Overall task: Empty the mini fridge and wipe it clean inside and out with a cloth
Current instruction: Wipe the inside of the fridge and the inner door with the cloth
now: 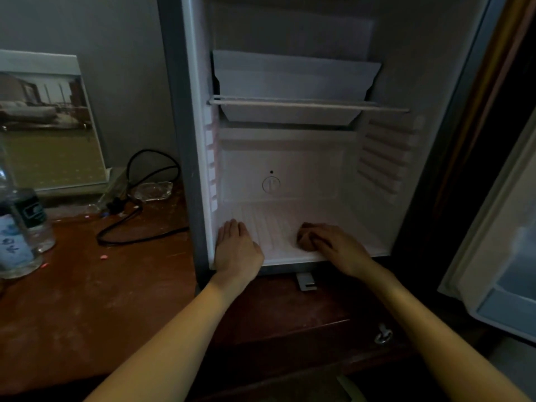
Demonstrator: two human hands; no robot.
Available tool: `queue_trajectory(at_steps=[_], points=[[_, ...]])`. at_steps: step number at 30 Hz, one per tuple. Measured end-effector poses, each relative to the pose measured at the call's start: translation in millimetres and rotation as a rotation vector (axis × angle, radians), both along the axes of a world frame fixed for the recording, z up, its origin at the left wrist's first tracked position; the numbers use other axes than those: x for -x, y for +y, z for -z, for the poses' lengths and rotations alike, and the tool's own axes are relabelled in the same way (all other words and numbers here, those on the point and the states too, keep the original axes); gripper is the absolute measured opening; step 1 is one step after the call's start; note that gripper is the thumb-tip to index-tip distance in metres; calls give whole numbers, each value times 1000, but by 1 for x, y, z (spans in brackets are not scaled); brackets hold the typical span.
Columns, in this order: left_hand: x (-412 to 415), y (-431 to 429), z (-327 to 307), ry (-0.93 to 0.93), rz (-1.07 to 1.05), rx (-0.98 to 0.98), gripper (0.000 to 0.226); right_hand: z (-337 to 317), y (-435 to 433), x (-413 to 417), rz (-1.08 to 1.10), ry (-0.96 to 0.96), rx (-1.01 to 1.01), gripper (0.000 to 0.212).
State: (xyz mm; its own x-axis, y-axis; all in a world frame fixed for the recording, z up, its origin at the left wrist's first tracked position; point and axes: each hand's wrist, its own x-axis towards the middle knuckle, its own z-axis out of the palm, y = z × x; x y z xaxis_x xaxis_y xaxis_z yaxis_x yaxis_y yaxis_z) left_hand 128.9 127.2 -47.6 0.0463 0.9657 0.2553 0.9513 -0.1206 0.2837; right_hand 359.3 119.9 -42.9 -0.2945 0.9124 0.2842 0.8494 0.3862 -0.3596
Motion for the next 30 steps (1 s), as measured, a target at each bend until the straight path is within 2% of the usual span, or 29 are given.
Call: queue_trajectory(at_steps=[3,6,10,13,21,30], points=[[0,-1,1,-5,4,-4,58,-2,15,-29,160,58,-12,32],[0,0,2,-9,2,-8,58,2,25,-42,321,51,-11,35],[0,2,1,-24,6,-19,58,9,16,-31,349,116,-90,33],[-1,-1,0,-33,8,-9,57,11,-3,-24,319,117,-158,35],[-2,-29,6,0,33,-88,52,18,-45,7,293,101,-181,32],[23,-82,3,194,142,-37,66,11,-41,127,38,44,-211,37]])
